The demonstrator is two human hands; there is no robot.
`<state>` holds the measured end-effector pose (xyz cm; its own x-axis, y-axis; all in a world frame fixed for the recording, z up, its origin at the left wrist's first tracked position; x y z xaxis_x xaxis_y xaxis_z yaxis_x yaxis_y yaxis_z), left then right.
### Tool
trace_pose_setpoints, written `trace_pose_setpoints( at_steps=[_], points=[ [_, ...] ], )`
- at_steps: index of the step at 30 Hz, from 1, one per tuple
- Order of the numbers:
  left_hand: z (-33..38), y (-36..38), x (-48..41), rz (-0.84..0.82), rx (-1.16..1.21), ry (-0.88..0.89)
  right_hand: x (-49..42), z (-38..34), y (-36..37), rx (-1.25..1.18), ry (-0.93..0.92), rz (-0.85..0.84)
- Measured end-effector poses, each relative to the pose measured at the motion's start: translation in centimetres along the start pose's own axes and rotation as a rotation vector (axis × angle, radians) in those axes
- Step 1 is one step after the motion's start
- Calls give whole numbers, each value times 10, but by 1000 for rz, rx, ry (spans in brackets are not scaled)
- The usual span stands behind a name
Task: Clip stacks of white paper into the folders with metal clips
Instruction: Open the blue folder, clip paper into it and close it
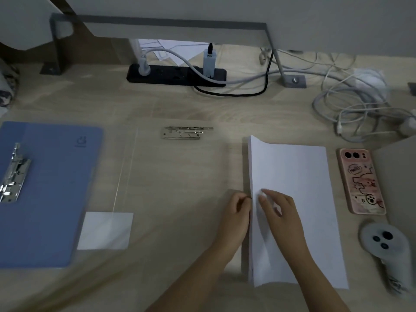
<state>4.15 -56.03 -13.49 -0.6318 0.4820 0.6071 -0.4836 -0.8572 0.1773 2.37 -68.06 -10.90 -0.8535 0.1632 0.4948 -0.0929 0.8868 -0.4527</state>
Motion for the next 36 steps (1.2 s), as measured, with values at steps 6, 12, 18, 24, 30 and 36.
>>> trace_pose_setpoints(
  at_steps=[6, 12, 18, 24, 30, 36],
  points=[
    [-5, 25, -3, -116, 186, 55, 3, 5, -2, -210, 18, -57],
    [4, 27, -5, -88, 170, 116, 5, 16, -3, -320, 49, -89],
    [7, 27, -5, -85, 157, 131, 3, 23, -3, -319, 81, -64],
    [7, 26, -5, -88, 141, 140, 3, 26, -1, -326, 89, -67],
    [7, 24, -5, -71, 95, 134, 3, 23, -5, -230, 78, -7],
    [1, 3, -3, 97, 33, 147, 6, 12, -10, -80, 29, 123]
  ],
)
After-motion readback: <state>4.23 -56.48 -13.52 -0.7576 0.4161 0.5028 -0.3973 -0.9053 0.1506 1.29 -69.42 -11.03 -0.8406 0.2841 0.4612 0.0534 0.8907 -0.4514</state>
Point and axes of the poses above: each hand's wrist, its own x-axis away from the middle knuckle, its own y-axis out of the palm, z = x × y, the point moved 10 cm from there along -x, towards the middle knuckle, and after that the axes turned 15 degrees about -z, right-handed, at the moved point
